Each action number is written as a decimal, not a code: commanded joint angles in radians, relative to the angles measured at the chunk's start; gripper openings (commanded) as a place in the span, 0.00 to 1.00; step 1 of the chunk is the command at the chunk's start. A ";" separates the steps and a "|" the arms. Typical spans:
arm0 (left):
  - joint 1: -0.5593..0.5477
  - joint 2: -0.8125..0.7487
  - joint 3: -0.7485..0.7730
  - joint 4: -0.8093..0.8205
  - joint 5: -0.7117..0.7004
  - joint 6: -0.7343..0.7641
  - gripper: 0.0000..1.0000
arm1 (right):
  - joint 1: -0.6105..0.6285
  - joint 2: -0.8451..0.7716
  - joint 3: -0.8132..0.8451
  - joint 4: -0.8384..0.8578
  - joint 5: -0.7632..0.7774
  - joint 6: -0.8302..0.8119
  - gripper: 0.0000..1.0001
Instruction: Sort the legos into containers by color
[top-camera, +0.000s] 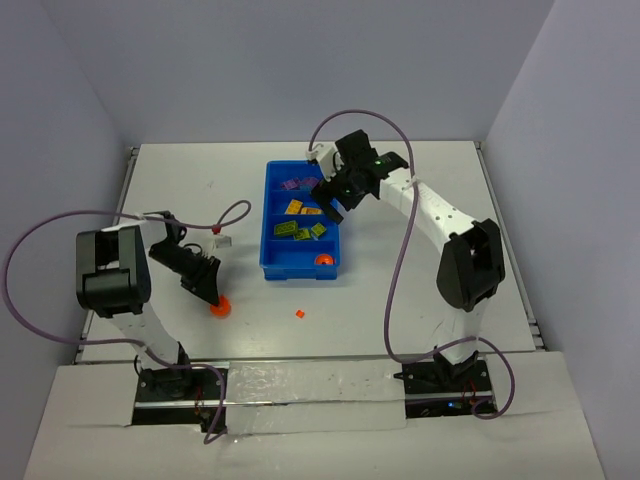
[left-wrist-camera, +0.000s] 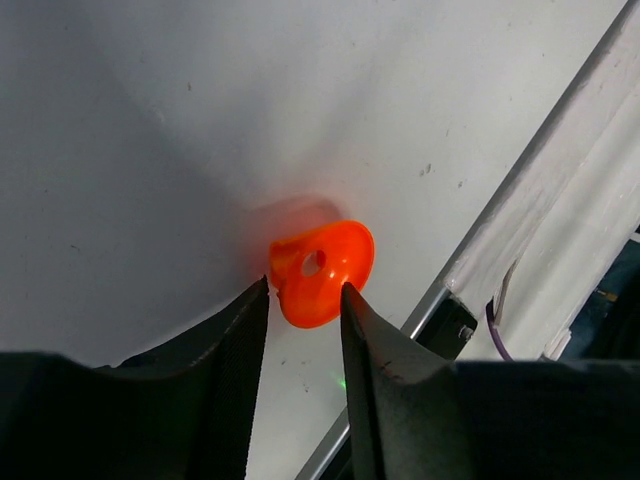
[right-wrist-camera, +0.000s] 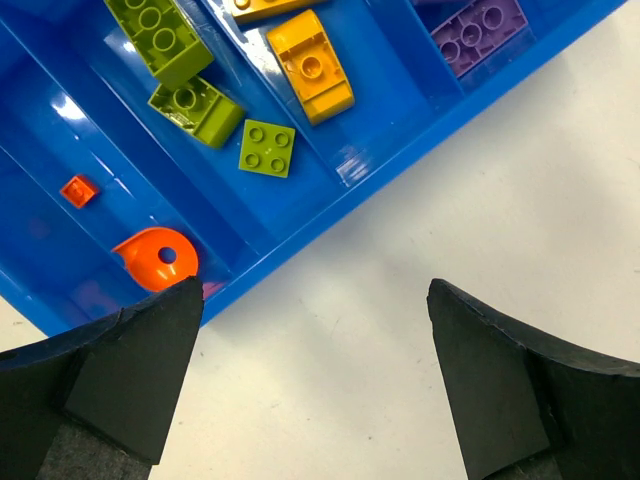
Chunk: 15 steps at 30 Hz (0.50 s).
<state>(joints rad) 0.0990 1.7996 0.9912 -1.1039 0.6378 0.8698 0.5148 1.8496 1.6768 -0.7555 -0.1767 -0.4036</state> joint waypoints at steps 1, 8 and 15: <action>-0.004 0.029 -0.002 0.042 0.042 -0.014 0.38 | -0.009 -0.072 0.029 0.005 0.005 0.011 1.00; -0.008 0.071 0.024 0.034 0.034 -0.004 0.12 | -0.023 -0.100 -0.001 0.006 -0.001 0.019 1.00; 0.058 0.013 0.164 -0.096 0.100 0.055 0.00 | -0.120 -0.266 -0.228 0.127 -0.185 0.000 1.00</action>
<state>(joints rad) 0.1059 1.8626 1.0229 -1.1084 0.6599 0.8576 0.4679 1.7368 1.5786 -0.7185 -0.2408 -0.3934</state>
